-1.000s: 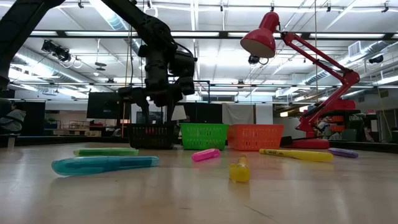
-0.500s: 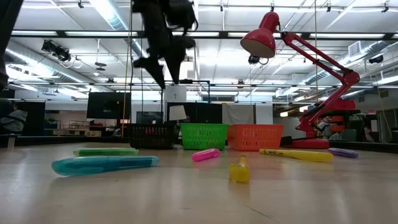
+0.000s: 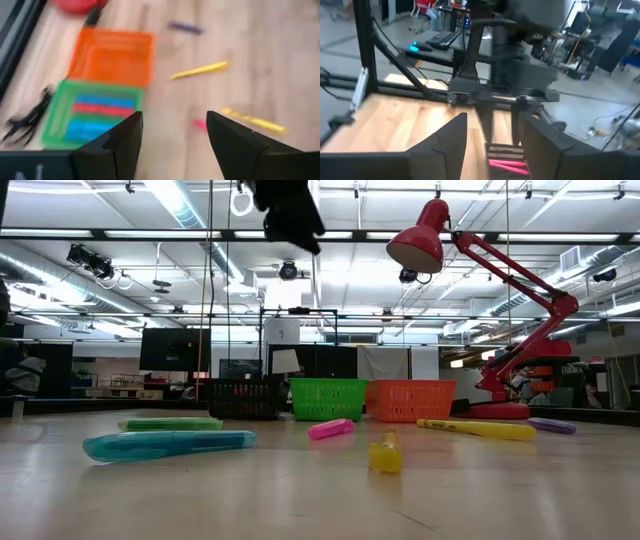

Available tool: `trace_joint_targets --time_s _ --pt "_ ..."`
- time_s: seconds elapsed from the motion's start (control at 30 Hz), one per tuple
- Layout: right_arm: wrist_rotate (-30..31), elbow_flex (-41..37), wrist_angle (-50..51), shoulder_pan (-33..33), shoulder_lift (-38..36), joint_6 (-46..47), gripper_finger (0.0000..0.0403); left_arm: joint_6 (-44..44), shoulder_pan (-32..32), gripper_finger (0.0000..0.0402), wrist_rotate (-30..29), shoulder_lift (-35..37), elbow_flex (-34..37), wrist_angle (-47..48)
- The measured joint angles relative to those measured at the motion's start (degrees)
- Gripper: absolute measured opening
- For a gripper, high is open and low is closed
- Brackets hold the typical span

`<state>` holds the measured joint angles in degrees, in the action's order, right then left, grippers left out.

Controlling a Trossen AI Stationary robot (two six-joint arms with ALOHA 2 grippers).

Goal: Pick & Place Markers
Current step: Put the top large yellow pen into the black bin

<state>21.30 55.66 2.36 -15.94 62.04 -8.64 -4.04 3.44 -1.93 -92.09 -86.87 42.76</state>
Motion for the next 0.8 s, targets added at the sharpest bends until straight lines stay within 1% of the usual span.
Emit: trace_joint_targets --time_s 0.07,0.17,0.27,0.37,0.43,0.5,0.6,0.8 --pt "-0.07 0.0 0.05 -0.02 0.0 2.04 0.0181 0.16 -2.16 0.0224 0.13 1.98 3.97 -5.98" --pt "-0.06 0.0 0.32 -0.02 0.0 6.37 0.0181 -0.8 -4.24 0.0224 -0.59 5.53 11.46 -17.59" --pt "-0.04 0.0 0.56 0.0 0.01 11.55 0.0181 -3.77 -5.16 0.0224 -0.33 8.82 18.39 -28.67" --pt "0.11 0.02 0.72 0.0 0.35 14.35 0.0181 -6.33 -5.91 0.0224 0.78 12.14 24.53 -38.32" --pt "0.19 0.02 0.9 0.02 0.85 16.43 0.0181 -7.42 -6.52 0.0224 1.04 14.27 28.24 -42.62" --pt "0.39 0.09 1.7 0.3 1.25 18.5 0.0181 -7.81 -7.18 0.0224 1.11 15.71 30.79 -47.79" --pt "0.57 0.1 2.58 0.93 2.18 22.29 0.0181 -9.2 -7.98 0.0224 1.12 17.54 32.95 -52.04" --pt "0.3 0.04 5.12 2.02 3.49 27.02 0.0181 -8.47 -9.23 0.0224 0.37 18.6 32.92 -57.51"
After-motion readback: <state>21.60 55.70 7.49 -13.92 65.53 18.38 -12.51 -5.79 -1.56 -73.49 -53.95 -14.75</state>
